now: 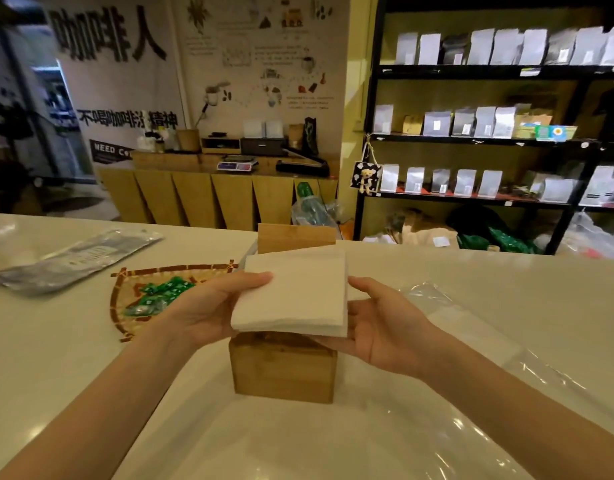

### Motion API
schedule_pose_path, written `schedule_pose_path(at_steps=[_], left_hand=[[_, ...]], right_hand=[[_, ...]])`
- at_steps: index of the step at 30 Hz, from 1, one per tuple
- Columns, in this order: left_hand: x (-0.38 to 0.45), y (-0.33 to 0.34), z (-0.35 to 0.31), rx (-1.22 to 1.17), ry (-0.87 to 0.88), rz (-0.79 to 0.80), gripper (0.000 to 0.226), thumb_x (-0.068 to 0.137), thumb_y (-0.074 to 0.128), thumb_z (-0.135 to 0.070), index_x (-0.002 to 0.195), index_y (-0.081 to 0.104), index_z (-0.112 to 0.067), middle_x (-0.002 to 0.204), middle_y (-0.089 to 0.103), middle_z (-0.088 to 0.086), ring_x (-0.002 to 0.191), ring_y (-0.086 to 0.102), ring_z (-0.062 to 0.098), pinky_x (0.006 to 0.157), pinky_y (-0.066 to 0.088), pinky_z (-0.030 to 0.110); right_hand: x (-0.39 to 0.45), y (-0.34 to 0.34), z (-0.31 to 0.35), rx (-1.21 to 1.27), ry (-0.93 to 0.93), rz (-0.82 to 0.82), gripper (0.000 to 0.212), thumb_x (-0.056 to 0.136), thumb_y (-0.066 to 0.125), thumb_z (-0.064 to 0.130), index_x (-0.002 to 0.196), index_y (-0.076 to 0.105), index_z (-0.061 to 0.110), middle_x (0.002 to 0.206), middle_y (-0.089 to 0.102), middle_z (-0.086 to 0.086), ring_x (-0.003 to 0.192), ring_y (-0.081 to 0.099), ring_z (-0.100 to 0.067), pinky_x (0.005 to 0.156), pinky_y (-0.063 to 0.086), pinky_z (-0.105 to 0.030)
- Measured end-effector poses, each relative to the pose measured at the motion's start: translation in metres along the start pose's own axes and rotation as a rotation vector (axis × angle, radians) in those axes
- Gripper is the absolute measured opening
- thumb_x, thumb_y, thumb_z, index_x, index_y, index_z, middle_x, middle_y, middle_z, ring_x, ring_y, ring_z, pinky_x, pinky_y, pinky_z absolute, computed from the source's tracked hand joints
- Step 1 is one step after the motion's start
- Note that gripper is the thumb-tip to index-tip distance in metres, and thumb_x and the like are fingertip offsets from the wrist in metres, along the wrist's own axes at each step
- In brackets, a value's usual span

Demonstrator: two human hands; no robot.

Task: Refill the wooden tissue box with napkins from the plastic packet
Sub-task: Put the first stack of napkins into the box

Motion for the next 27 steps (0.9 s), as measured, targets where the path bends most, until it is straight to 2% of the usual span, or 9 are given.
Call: schedule_pose_path(at_steps=[1, 3, 7, 9, 14, 18, 21, 24, 27], left_hand=[[0.000, -0.001, 0.000, -0.007, -0.007, 0.014, 0.090, 0.025, 0.092, -0.011, 0.108, 0.057, -0.012, 0.078, 0.075, 0.012, 0.065, 0.073, 0.023, 0.045, 0.057, 0.031], [0.002, -0.003, 0.000, 0.050, -0.024, 0.003, 0.085, 0.033, 0.088, -0.013, 0.112, 0.056, -0.014, 0.086, 0.073, 0.012, 0.071, 0.072, 0.023, 0.047, 0.058, 0.031], [0.007, -0.006, 0.000, 0.167, -0.033, -0.143, 0.029, 0.071, 0.066, -0.015, 0.097, 0.057, -0.020, 0.086, 0.069, 0.008, 0.085, 0.063, 0.023, 0.065, 0.054, 0.036], [0.008, -0.006, -0.003, 0.210, -0.019, -0.184, 0.012, 0.081, 0.060, -0.020, 0.092, 0.056, -0.020, 0.081, 0.071, 0.006, 0.083, 0.064, 0.022, 0.065, 0.051, 0.035], [0.010, -0.008, -0.007, 0.317, -0.014, -0.251, 0.005, 0.085, 0.058, -0.024, 0.088, 0.054, -0.022, 0.095, 0.064, 0.004, 0.088, 0.062, 0.020, 0.066, 0.049, 0.033], [0.012, -0.014, -0.014, 0.525, 0.069, -0.353, 0.009, 0.083, 0.061, -0.026, 0.090, 0.059, -0.021, 0.090, 0.064, -0.003, 0.084, 0.062, 0.013, 0.067, 0.051, 0.025], [0.013, -0.018, -0.021, 0.646, 0.142, -0.386, 0.007, 0.081, 0.064, -0.025, 0.087, 0.063, -0.022, 0.087, 0.064, -0.006, 0.080, 0.062, 0.007, 0.061, 0.050, 0.019], [0.018, -0.022, -0.023, 0.782, 0.179, -0.432, 0.013, 0.080, 0.066, -0.024, 0.091, 0.067, -0.019, 0.084, 0.061, -0.009, 0.079, 0.056, 0.007, 0.066, 0.047, 0.021], [0.023, -0.024, -0.025, 0.950, 0.217, -0.471, 0.008, 0.079, 0.068, -0.023, 0.086, 0.071, -0.022, 0.078, 0.061, -0.011, 0.075, 0.053, 0.004, 0.063, 0.041, 0.017]], right_hand=[[0.001, 0.002, 0.000, -0.008, 0.000, 0.025, 0.045, 0.090, 0.045, 0.039, 0.111, 0.056, 0.001, 0.098, 0.072, -0.018, 0.095, 0.067, -0.031, 0.078, 0.056, -0.042], [0.006, 0.002, 0.006, -0.059, -0.040, 0.057, 0.045, 0.090, 0.041, 0.043, 0.108, 0.059, 0.006, 0.100, 0.072, -0.016, 0.096, 0.067, -0.029, 0.080, 0.056, -0.043], [0.018, -0.005, 0.024, -0.303, -0.223, -0.006, 0.036, 0.091, 0.045, 0.038, 0.110, 0.062, 0.012, 0.107, 0.072, -0.011, 0.098, 0.069, -0.024, 0.081, 0.056, -0.037], [0.020, -0.008, 0.031, -0.470, -0.305, -0.054, 0.028, 0.090, 0.051, 0.031, 0.107, 0.065, 0.013, 0.102, 0.073, -0.010, 0.091, 0.071, -0.021, 0.075, 0.059, -0.031], [0.023, -0.009, 0.036, -0.651, -0.294, -0.117, 0.005, 0.085, 0.063, 0.019, 0.085, 0.067, 0.017, 0.084, 0.074, -0.001, 0.073, 0.073, -0.011, 0.058, 0.056, -0.019], [0.026, -0.010, 0.040, -0.733, -0.308, -0.148, 0.010, 0.083, 0.065, 0.018, 0.092, 0.066, 0.014, 0.090, 0.073, -0.006, 0.076, 0.072, -0.014, 0.062, 0.059, -0.023], [0.028, -0.009, 0.041, -0.745, -0.330, -0.179, 0.011, 0.081, 0.067, 0.015, 0.092, 0.065, 0.012, 0.087, 0.071, -0.006, 0.067, 0.071, -0.009, 0.053, 0.056, -0.019], [0.030, -0.009, 0.045, -0.862, -0.381, -0.233, 0.014, 0.080, 0.068, 0.017, 0.093, 0.067, 0.012, 0.083, 0.070, -0.001, 0.063, 0.068, -0.008, 0.048, 0.052, -0.016], [0.034, -0.010, 0.048, -0.991, -0.444, -0.308, 0.013, 0.078, 0.070, 0.020, 0.089, 0.072, 0.014, 0.084, 0.072, 0.000, 0.075, 0.065, -0.009, 0.058, 0.048, -0.017]])
Point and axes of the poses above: each hand's wrist, its own x-axis towards the middle knuckle, its own y-axis out of the palm, z = x × y, the point moved 5 cm from there along x, towards the middle knuckle
